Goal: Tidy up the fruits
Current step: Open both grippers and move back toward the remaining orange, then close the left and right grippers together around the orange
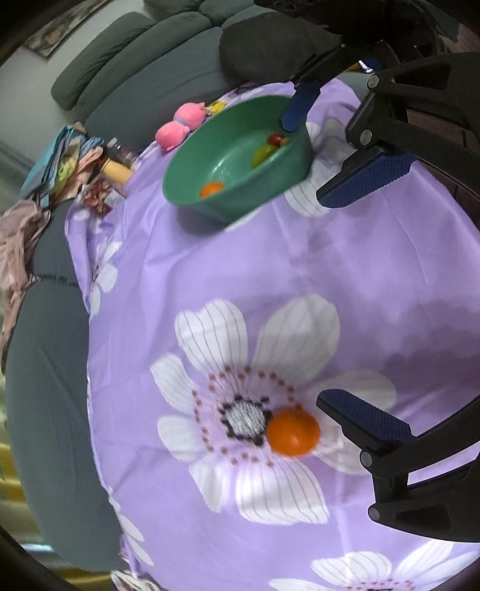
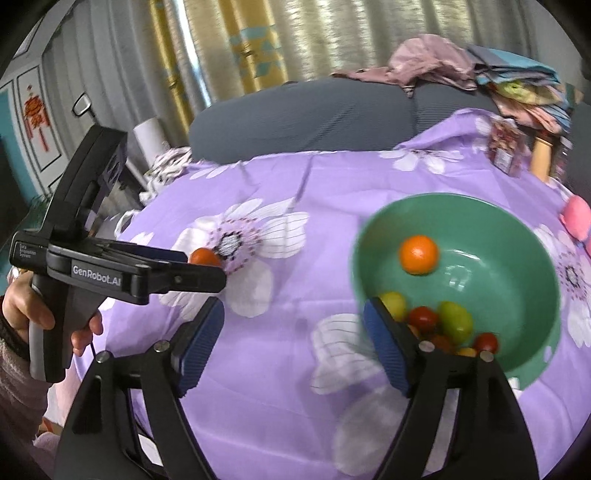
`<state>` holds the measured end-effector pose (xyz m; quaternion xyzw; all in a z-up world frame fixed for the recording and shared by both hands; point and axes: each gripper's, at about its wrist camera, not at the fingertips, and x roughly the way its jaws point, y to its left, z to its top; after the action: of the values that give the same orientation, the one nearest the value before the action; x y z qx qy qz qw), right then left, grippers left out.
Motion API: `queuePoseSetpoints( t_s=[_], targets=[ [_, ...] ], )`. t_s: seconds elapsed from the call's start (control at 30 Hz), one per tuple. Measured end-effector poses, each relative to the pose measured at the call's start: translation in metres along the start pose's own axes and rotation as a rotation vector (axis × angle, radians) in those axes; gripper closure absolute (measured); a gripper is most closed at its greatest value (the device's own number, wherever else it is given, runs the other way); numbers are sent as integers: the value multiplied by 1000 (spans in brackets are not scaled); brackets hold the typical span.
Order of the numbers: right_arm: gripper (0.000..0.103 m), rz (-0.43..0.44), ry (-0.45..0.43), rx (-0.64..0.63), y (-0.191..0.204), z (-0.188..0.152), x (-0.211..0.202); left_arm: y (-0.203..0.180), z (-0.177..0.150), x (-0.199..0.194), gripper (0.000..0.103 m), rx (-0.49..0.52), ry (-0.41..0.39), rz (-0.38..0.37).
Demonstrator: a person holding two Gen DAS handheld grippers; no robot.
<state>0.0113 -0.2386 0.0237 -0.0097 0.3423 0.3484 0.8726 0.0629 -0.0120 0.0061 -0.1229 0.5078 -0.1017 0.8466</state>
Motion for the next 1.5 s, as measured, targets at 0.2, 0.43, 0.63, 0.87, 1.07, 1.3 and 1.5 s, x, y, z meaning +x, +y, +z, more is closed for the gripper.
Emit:
queuePoseSetpoints(
  t_s=[0.2, 0.43, 0.63, 0.87, 1.07, 1.3, 1.5],
  targets=[
    [24, 47, 38, -70, 31, 3, 13, 33, -12, -9, 3, -67, -11, 36],
    [24, 87, 115, -124, 59, 3, 42, 65, -25, -20, 3, -115, -42, 52],
    [24, 119, 179, -160, 80, 2, 68, 81, -23, -21, 3, -126, -58, 16],
    [24, 149, 224, -140, 87, 7, 96, 84, -10, -16, 2, -80, -63, -19],
    [24, 171, 256, -105, 86, 17, 124, 91, 1, -4, 3, -40, -35, -29],
    [27, 194, 309, -88, 88, 23, 154, 94, 9, 9, 3, 4, -1, -62],
    [33, 220, 339, -97, 94, 29, 172, 97, 15, 18, 6, 26, 20, -81]
  ],
)
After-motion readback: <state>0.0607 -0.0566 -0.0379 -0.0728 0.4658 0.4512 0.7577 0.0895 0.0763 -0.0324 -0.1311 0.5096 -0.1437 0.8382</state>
